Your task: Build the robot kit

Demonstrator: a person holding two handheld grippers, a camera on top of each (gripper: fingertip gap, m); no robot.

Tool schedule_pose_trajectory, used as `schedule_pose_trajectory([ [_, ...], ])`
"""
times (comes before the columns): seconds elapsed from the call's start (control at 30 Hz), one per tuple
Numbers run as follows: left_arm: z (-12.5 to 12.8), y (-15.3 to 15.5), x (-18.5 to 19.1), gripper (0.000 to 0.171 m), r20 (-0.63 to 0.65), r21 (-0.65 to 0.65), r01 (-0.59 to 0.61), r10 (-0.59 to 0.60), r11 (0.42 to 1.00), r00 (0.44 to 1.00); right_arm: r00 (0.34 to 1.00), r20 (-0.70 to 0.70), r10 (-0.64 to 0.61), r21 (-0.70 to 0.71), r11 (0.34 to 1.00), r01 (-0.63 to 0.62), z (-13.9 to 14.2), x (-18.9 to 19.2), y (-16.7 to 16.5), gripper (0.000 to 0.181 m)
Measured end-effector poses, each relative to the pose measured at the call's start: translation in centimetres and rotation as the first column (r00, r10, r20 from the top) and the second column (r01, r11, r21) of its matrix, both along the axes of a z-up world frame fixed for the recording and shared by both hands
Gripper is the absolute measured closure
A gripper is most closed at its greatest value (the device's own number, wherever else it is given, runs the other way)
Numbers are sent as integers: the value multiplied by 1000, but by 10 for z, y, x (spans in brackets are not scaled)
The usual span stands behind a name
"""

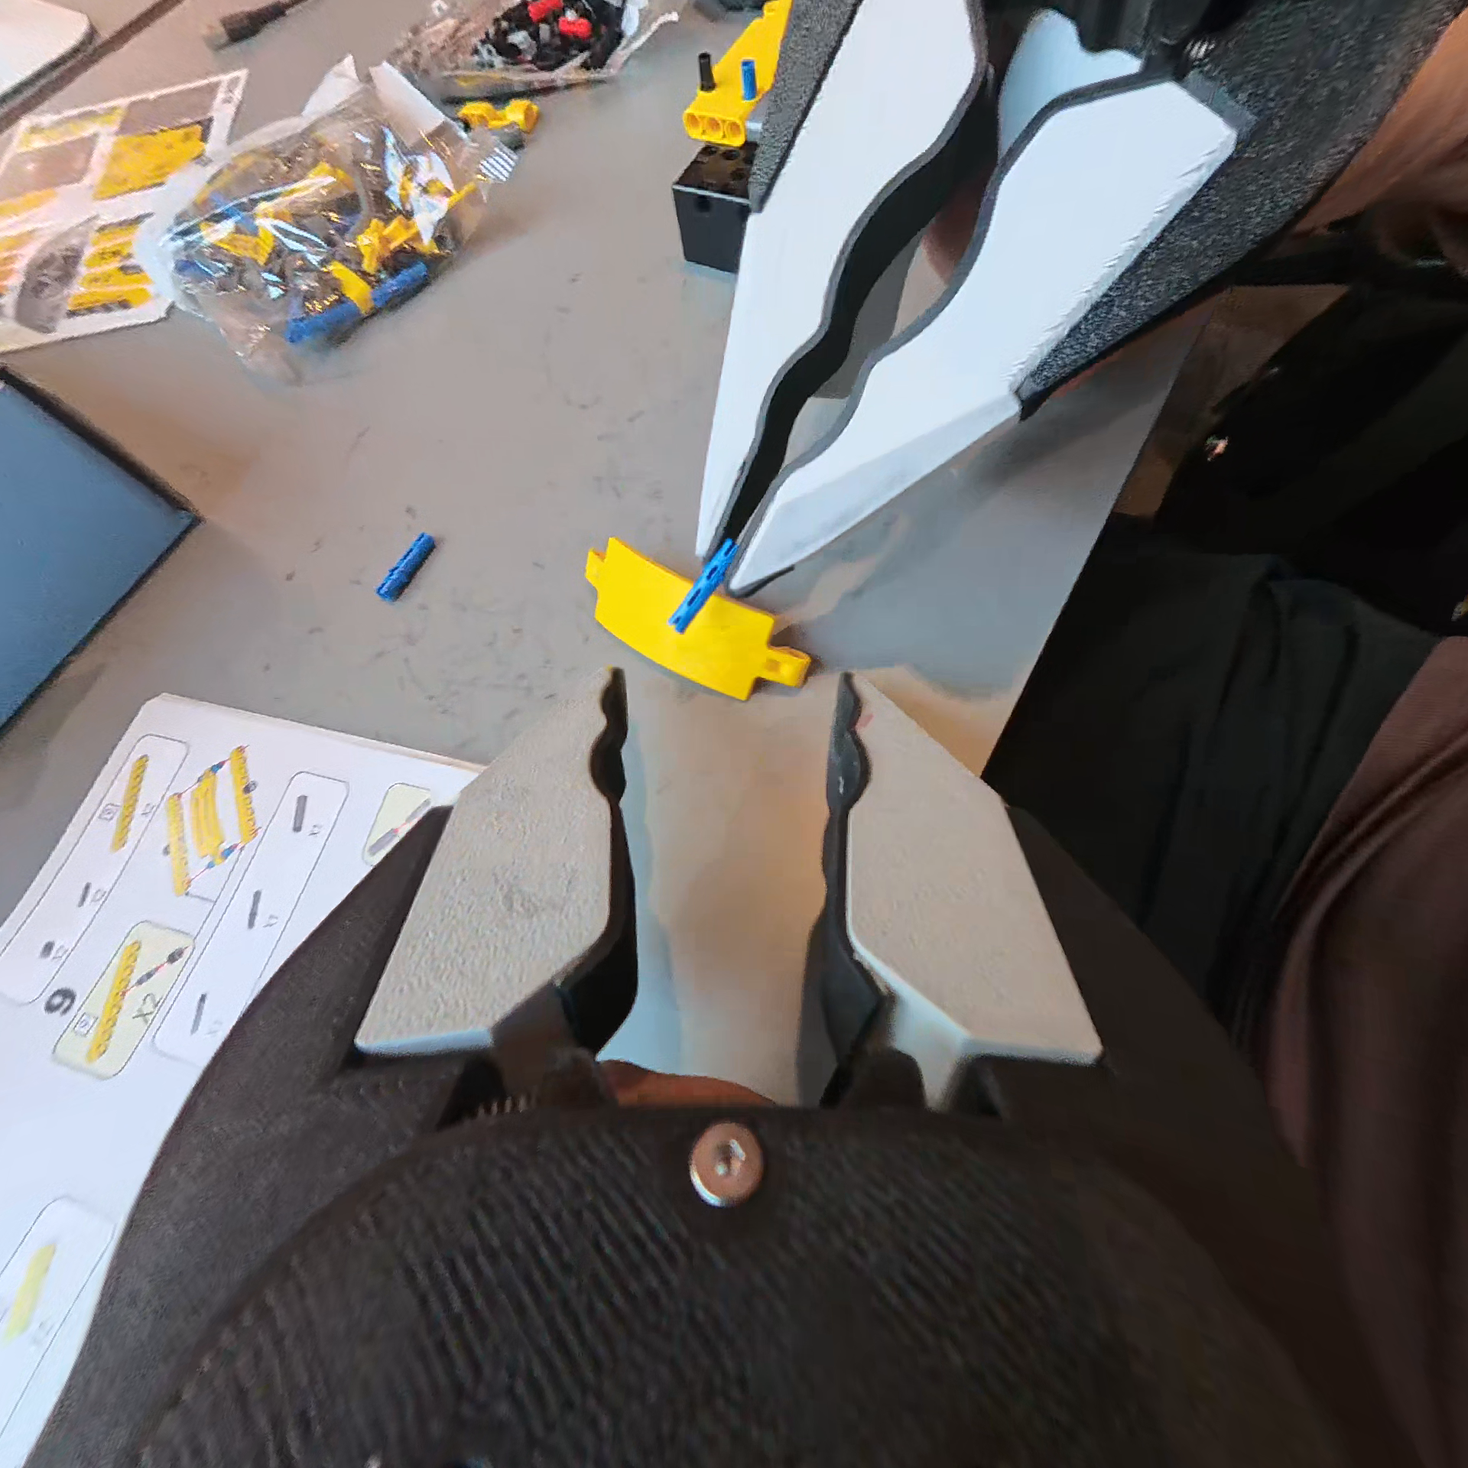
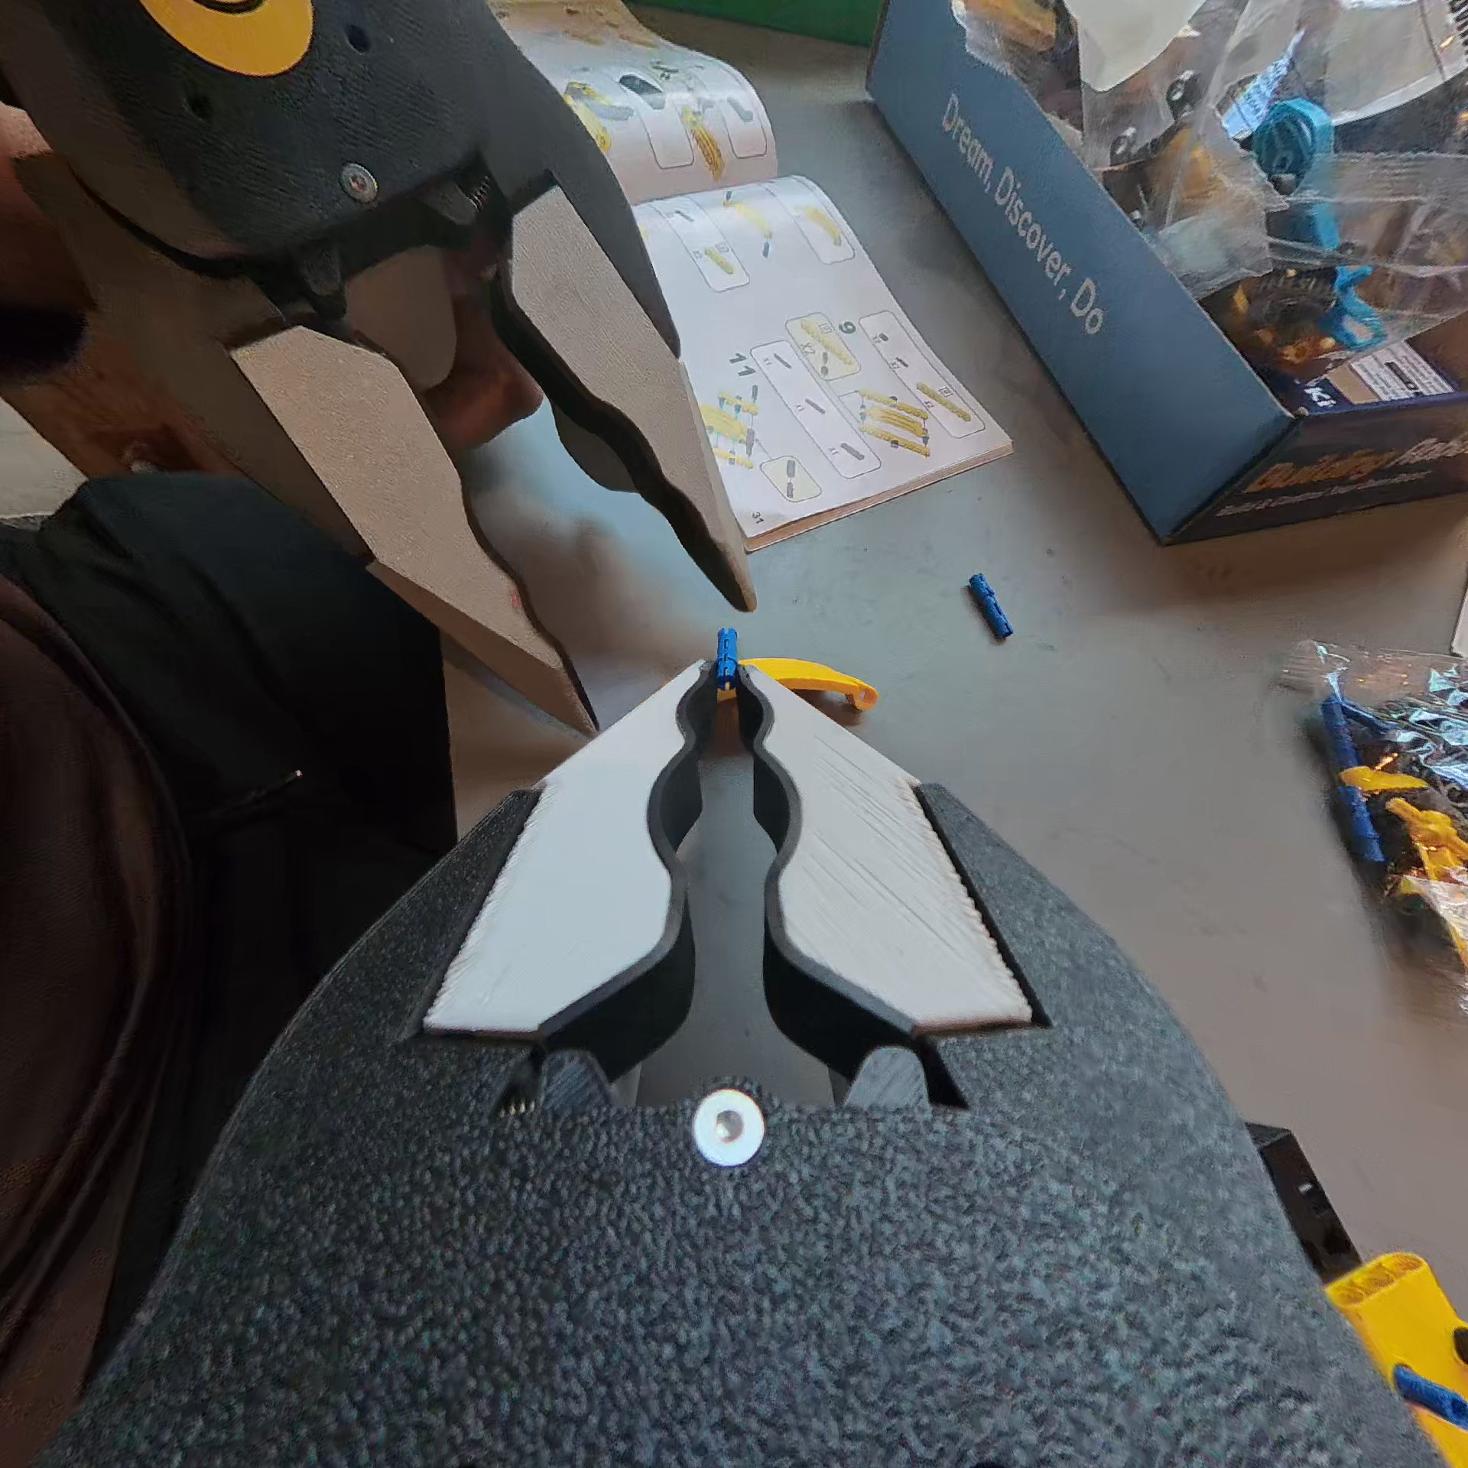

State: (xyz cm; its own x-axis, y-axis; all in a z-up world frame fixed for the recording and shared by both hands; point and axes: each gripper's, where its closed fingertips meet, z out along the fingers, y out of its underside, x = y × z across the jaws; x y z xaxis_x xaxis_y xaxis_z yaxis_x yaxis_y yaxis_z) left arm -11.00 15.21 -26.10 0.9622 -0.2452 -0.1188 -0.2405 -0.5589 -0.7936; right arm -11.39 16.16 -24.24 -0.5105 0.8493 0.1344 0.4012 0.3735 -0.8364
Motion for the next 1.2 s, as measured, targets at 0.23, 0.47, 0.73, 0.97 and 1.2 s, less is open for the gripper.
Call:
schedule_pose_trajectory([
  [0.23,0,0,0,123,14,1,0,0,1000,1000,998,22,53,-7,999,-53,-3,1,-11,177],
  [0.47,1,0,-2,129,-4,16,-17,17,1000,1000,998,-17,67,-26,997,-68,3,-5,-8,177],
  [0.73,-2,-2,6,148,-44,6,38,-37,999,998,995,-21,101,-32,994,-102,4,-9,-6,177],
  [0.97,-5,-3,13,148,-30,-24,81,-82,996,996,999,-30,17,-39,999,-18,6,-19,13,177],
  [1.2,-5,-2,25,152,-31,-18,137,-138,990,990,998,-35,-61,-39,997,60,7,-21,31,177],
])
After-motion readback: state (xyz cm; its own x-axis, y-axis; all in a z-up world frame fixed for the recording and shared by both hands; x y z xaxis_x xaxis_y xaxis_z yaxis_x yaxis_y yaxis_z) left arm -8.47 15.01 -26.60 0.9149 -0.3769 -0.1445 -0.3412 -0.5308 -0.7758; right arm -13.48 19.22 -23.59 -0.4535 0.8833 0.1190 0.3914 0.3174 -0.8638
